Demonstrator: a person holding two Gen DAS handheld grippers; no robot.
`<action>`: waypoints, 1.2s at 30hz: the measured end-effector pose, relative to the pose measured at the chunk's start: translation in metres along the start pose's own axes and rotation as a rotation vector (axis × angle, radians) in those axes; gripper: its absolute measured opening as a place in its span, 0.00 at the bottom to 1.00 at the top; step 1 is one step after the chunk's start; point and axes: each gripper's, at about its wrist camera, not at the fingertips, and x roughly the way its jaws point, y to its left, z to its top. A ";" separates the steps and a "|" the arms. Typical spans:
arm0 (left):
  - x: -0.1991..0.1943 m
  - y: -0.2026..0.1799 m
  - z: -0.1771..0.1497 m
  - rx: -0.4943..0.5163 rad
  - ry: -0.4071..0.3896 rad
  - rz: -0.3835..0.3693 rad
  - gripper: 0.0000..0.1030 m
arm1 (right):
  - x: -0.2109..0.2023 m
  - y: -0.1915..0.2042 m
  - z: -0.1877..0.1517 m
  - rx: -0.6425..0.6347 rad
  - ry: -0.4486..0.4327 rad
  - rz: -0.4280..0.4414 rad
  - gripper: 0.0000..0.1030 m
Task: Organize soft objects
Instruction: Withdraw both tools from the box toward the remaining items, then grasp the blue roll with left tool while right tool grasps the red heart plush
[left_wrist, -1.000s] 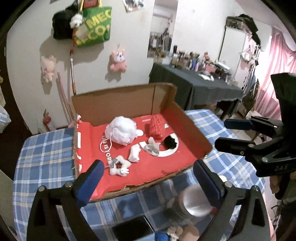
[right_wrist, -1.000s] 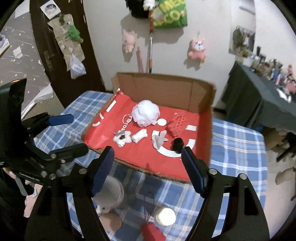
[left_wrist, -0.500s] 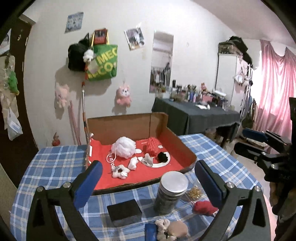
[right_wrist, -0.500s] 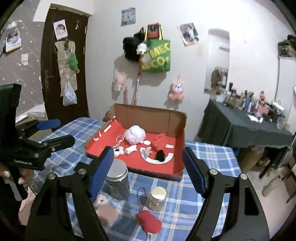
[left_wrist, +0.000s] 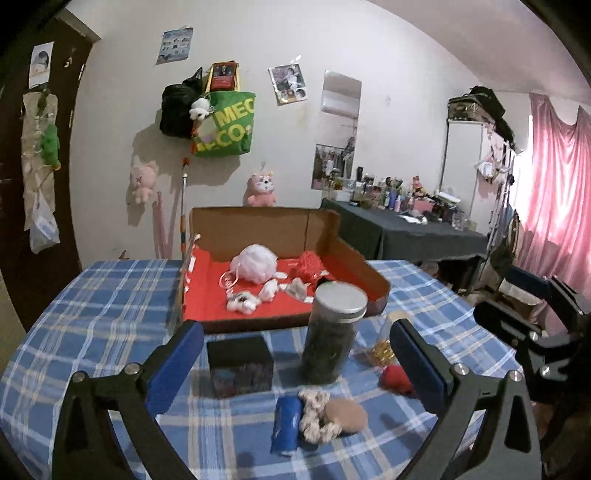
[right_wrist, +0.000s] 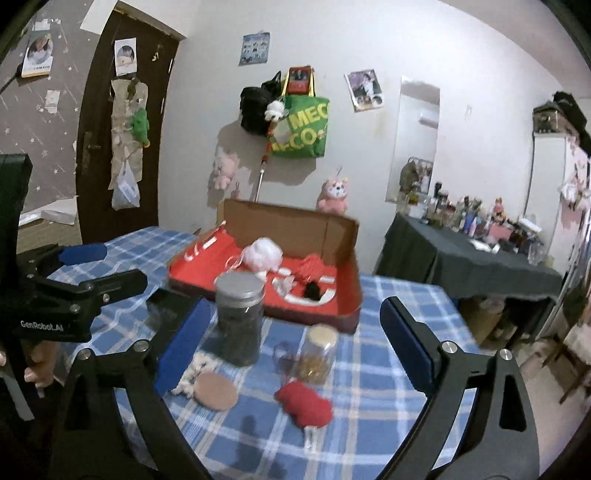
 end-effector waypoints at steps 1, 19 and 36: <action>-0.001 0.000 -0.005 -0.002 0.001 0.008 1.00 | 0.002 0.000 -0.006 0.008 0.007 0.006 0.92; 0.046 0.013 -0.069 -0.024 0.202 0.026 1.00 | 0.062 -0.014 -0.081 0.111 0.204 -0.001 0.92; 0.082 0.029 -0.093 0.042 0.392 0.013 1.00 | 0.103 -0.041 -0.095 0.138 0.370 0.020 0.92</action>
